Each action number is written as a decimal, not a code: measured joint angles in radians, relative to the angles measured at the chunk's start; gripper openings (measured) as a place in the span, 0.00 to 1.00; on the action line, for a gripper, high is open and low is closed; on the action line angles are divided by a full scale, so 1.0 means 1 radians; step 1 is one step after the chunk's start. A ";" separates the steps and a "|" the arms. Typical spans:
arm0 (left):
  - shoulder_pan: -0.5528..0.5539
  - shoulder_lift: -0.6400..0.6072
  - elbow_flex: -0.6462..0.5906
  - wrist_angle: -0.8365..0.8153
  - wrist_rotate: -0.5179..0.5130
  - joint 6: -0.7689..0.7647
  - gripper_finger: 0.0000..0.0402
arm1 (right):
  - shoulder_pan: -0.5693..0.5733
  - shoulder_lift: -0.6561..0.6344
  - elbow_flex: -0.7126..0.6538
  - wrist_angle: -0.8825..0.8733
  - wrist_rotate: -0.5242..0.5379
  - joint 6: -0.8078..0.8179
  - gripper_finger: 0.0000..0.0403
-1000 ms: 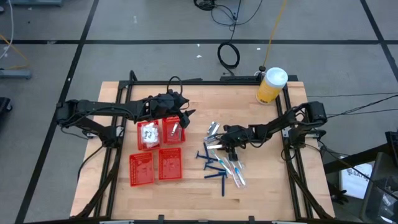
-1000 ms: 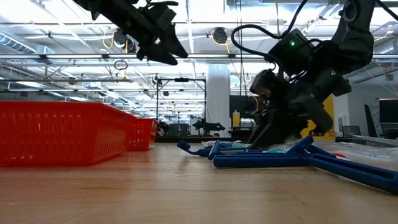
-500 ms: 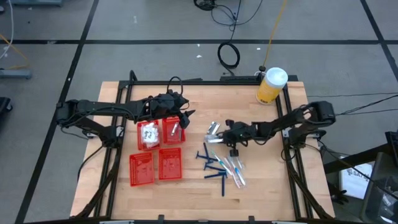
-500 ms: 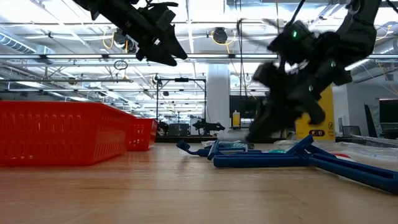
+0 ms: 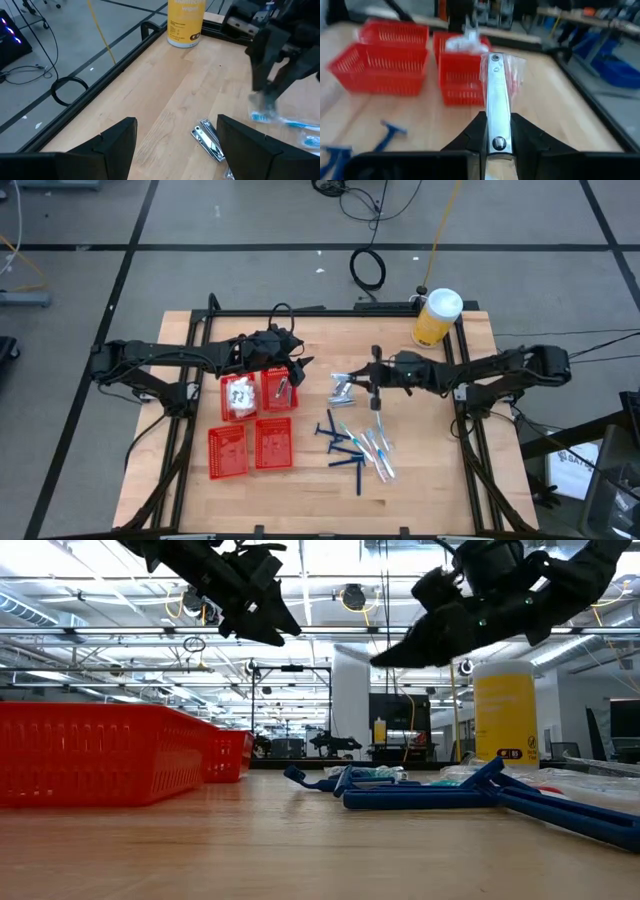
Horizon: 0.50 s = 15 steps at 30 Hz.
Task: Pick & Place Travel size toiletries
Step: Put the silver nail cutter into the top right red basket
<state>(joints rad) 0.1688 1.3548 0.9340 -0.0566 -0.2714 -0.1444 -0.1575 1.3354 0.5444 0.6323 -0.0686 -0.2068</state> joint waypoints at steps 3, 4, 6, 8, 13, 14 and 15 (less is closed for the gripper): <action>-0.001 0.012 0.000 0.007 0.000 0.000 0.67 | -0.016 0.034 -0.028 0.116 -0.088 0.029 0.12; -0.001 0.019 0.000 0.007 0.000 0.001 0.67 | -0.022 0.045 -0.038 0.149 -0.119 0.041 0.12; -0.001 0.038 0.000 0.024 0.000 0.014 0.67 | -0.034 0.066 -0.047 0.230 -0.175 0.065 0.12; -0.001 0.062 0.000 0.057 0.004 0.032 0.67 | -0.048 0.086 -0.052 0.287 -0.222 0.091 0.12; -0.001 0.102 -0.001 0.150 0.068 0.090 0.67 | -0.075 0.134 -0.053 0.366 -0.300 0.143 0.12; -0.001 0.107 -0.001 0.167 0.094 0.101 0.67 | -0.078 0.135 -0.053 0.368 -0.303 0.144 0.12; -0.001 0.111 0.000 0.196 0.126 0.112 0.67 | -0.081 0.136 -0.053 0.366 -0.302 0.149 0.12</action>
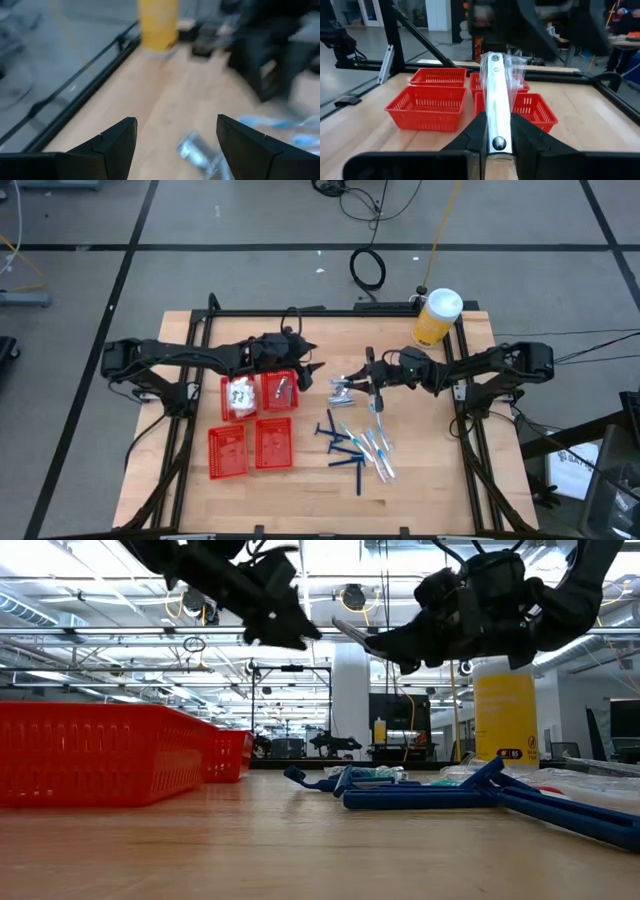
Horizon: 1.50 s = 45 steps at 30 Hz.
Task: Pick & Place Travel size toiletries
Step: Put the silver nail cutter into the top right red basket
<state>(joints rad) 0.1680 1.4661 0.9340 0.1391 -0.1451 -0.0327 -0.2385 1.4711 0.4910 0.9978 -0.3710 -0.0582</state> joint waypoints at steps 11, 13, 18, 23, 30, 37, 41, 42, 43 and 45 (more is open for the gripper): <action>0.019 0.001 -0.043 0.180 0.121 0.010 0.67 | -0.036 -0.008 -0.119 0.442 -0.107 0.156 0.12; 0.026 0.002 -0.092 0.321 0.146 -0.009 0.67 | -0.035 -0.007 -0.133 0.493 -0.098 0.153 0.12; 0.014 0.046 -0.193 0.697 0.187 -0.023 0.67 | -0.033 -0.006 -0.141 0.518 0.046 0.150 0.12; -0.024 0.150 -0.178 0.864 0.219 -0.019 0.67 | 0.010 -0.006 -0.141 0.522 0.110 0.103 0.12; -0.079 0.265 -0.059 0.877 0.227 0.060 0.67 | 0.044 -0.006 -0.123 0.512 0.113 0.058 0.12; -0.113 0.295 0.004 0.877 0.226 0.123 0.67 | 0.044 -0.006 -0.123 0.501 0.112 0.054 0.12; -0.118 0.296 0.004 0.874 0.225 0.138 0.67 | 0.044 -0.006 -0.123 0.478 0.110 0.054 0.12; -0.117 0.296 0.004 0.874 0.224 0.136 0.67 | 0.044 -0.006 -0.123 0.478 0.109 0.054 0.12; -0.117 0.296 0.004 0.874 0.223 0.134 0.67 | 0.044 -0.006 -0.123 0.478 0.109 0.054 0.12; -0.117 0.296 0.004 0.874 0.215 0.133 0.67 | 0.044 -0.006 -0.123 0.478 0.109 0.054 0.12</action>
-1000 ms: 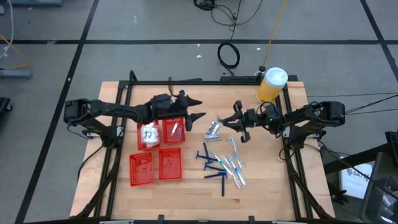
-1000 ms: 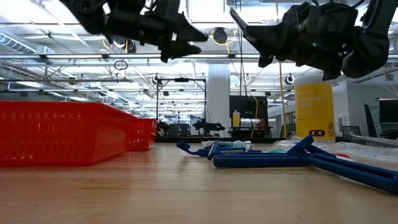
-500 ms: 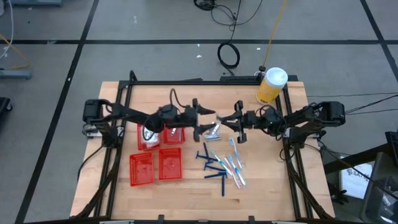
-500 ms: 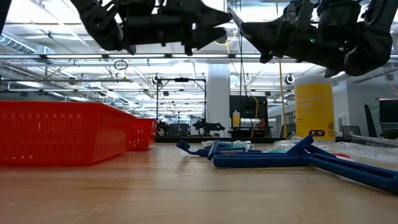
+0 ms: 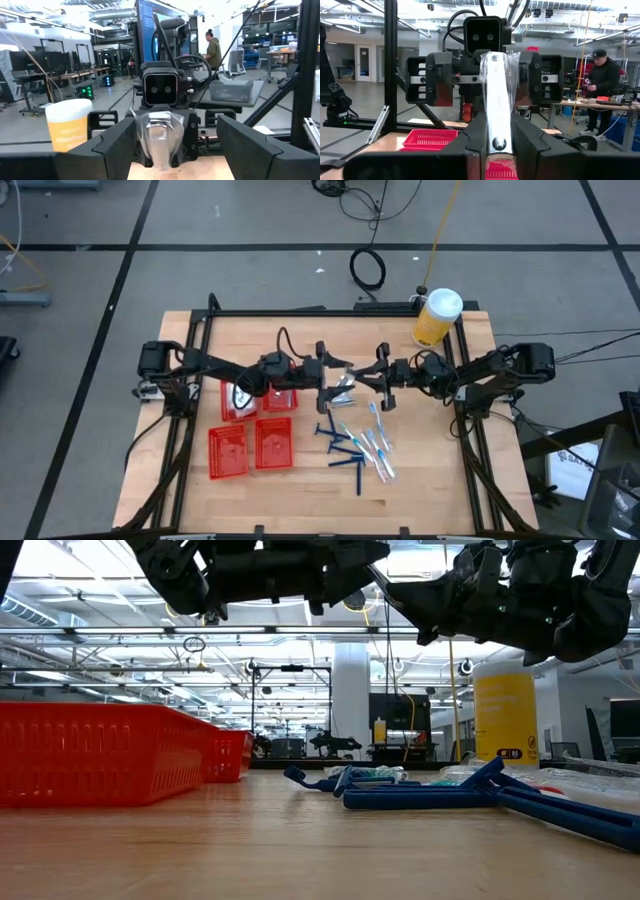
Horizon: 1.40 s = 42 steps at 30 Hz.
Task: Pick & Place Travel size toiletries
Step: Put the silver nail cutter into the top right red basket
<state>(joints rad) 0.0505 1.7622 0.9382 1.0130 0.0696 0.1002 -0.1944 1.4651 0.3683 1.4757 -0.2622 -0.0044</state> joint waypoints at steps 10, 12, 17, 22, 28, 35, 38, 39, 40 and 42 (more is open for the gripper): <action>0.001 0.000 0.000 -0.001 -0.022 0.024 0.61 | 0.009 0.000 0.019 -0.004 -0.015 0.014 0.12; 0.001 0.000 0.000 -0.001 -0.022 0.024 0.55 | 0.022 0.000 0.031 -0.018 -0.029 0.010 0.12; 0.001 0.000 0.000 -0.016 -0.021 0.026 0.40 | 0.044 0.000 0.036 -0.029 -0.021 -0.015 0.12; 0.001 0.000 0.000 -0.017 0.002 0.027 0.25 | 0.045 0.000 0.036 -0.029 -0.019 -0.017 0.12; 0.013 0.000 0.000 -0.017 0.060 0.036 0.07 | 0.045 0.000 0.037 -0.029 -0.018 -0.019 0.13; 0.023 -0.010 0.000 -0.027 0.042 -0.010 0.07 | 0.045 0.000 0.037 -0.143 0.089 0.020 0.34; 0.021 -0.053 0.000 -0.126 -0.014 -0.012 0.07 | 0.033 -0.001 0.037 -0.184 0.130 0.019 0.45; 0.020 -0.074 0.000 -0.174 -0.043 -0.007 0.07 | 0.027 -0.001 0.037 -0.196 0.128 0.019 0.48; 0.020 -0.100 0.000 -0.240 -0.078 -0.004 0.07 | 0.023 0.000 0.037 -0.204 0.128 0.020 0.51; 0.020 -0.157 0.000 -0.380 -0.166 -0.006 0.07 | 0.012 -0.001 0.037 -0.210 0.128 0.027 0.56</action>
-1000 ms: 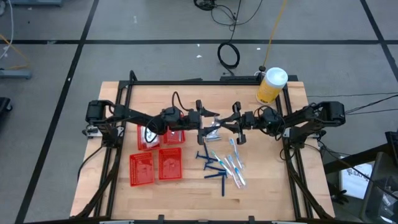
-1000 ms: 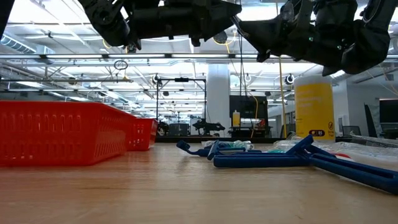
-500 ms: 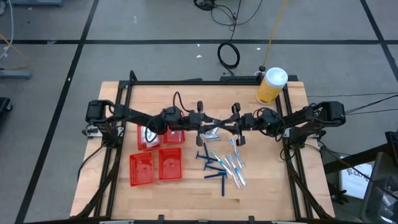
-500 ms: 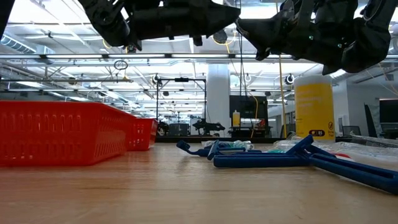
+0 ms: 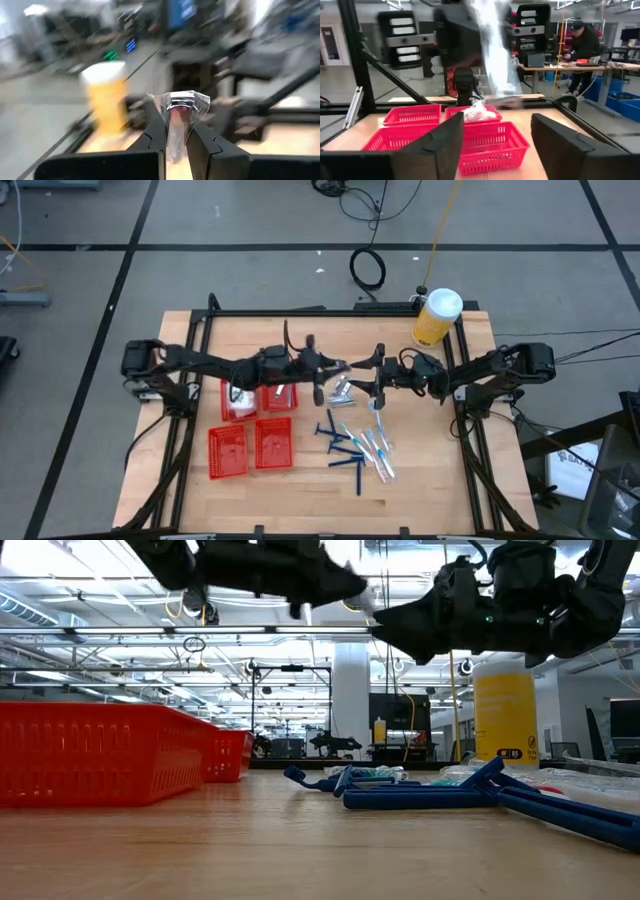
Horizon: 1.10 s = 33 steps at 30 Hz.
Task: Pick & Place Travel size toiletries
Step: Put the silver nail cutter into the top right red basket
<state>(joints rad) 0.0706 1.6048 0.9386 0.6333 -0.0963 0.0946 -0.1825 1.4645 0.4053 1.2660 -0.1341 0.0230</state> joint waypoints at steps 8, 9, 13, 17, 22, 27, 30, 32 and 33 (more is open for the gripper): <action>0.030 -0.270 0.000 -0.925 -0.212 -0.475 0.07 | -0.021 0.000 0.000 -0.037 0.000 0.018 0.59; 0.032 -0.293 0.000 -1.022 -0.214 -0.558 0.07 | -0.021 0.000 0.000 -0.039 0.000 0.018 0.58; 0.013 -0.315 -0.001 -1.306 -0.252 -0.797 0.07 | -0.021 0.000 0.000 -0.038 0.000 0.014 0.56; 0.001 -0.280 -0.035 -1.327 -0.255 -0.875 0.07 | -0.021 0.000 0.000 -0.037 0.001 0.015 0.54; 0.027 -0.218 -0.056 -1.248 -0.107 -0.815 0.07 | -0.027 0.000 -0.001 -0.040 0.002 0.024 0.54; 0.041 -0.157 -0.058 -1.214 -0.060 -0.766 0.18 | -0.028 0.000 -0.001 -0.037 0.001 0.048 0.53; 0.045 -0.147 -0.058 -1.222 -0.059 -0.761 0.28 | -0.028 0.000 -0.001 -0.044 0.000 0.048 0.54; 0.047 -0.151 -0.058 -1.214 -0.061 -0.761 0.34 | -0.028 0.000 -0.001 -0.051 0.000 0.046 0.54; 0.047 -0.151 -0.058 -1.212 -0.062 -0.764 0.37 | -0.028 0.000 -0.001 -0.058 0.000 0.046 0.54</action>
<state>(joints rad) 0.1177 1.4536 0.8806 -0.5789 -0.1581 -0.6692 -0.2108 1.4647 0.4046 1.2077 -0.1345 0.0689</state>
